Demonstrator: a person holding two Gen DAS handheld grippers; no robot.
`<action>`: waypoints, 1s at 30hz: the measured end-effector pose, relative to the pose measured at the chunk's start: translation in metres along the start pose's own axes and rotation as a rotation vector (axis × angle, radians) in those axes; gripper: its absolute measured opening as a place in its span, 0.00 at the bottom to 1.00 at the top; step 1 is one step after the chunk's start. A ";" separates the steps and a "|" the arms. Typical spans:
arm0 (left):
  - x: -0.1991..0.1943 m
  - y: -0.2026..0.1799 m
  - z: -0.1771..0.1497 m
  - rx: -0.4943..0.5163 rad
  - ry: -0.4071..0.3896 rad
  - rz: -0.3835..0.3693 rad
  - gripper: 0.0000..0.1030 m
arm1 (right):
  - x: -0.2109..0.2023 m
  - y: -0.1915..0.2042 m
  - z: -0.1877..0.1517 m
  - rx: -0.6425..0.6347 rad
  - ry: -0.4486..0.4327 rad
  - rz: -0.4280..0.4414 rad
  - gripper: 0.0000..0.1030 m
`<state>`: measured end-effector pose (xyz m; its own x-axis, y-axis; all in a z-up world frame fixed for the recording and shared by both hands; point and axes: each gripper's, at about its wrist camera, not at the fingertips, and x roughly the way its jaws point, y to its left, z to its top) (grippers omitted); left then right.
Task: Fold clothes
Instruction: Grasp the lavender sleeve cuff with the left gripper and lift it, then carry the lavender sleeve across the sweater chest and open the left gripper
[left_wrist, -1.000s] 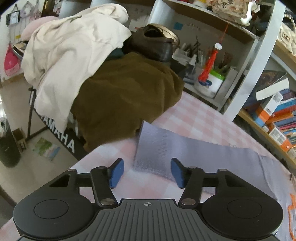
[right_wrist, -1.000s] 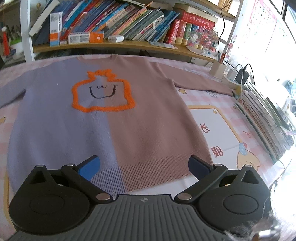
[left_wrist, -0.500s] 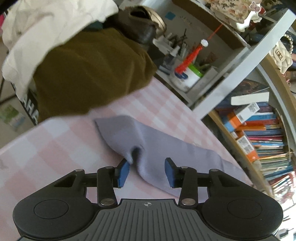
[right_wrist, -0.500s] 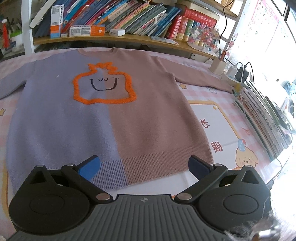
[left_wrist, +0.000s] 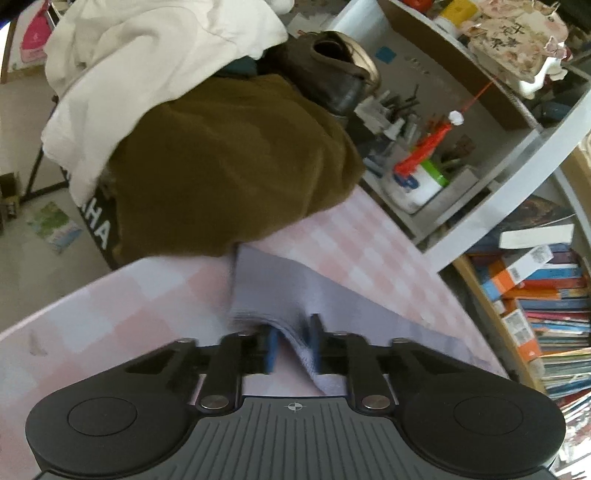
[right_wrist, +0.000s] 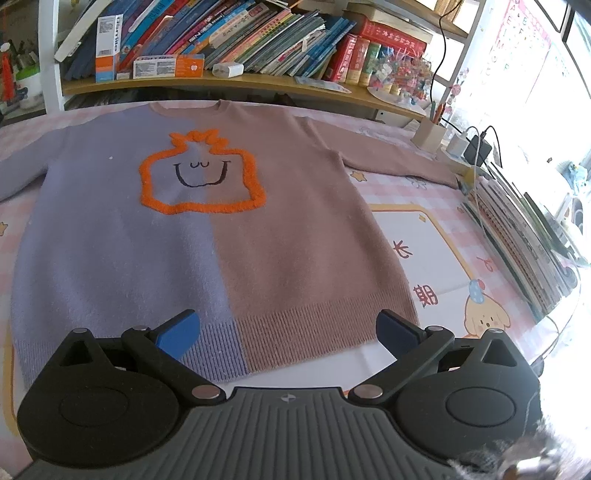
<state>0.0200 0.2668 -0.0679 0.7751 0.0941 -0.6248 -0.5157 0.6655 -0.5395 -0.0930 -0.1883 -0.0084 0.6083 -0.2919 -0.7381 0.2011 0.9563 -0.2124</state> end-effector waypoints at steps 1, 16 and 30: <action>0.000 0.000 0.000 0.003 0.000 0.002 0.03 | 0.000 0.000 0.000 -0.003 -0.001 0.003 1.00; -0.029 -0.060 -0.006 0.195 -0.109 0.008 0.03 | 0.018 -0.024 0.005 -0.007 -0.026 0.076 1.00; -0.051 -0.188 -0.057 0.416 -0.195 -0.019 0.03 | 0.052 -0.096 0.031 -0.013 -0.084 0.236 1.00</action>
<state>0.0566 0.0950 0.0333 0.8578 0.1898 -0.4776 -0.3409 0.9056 -0.2523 -0.0569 -0.2955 -0.0062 0.6988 -0.0609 -0.7128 0.0364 0.9981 -0.0496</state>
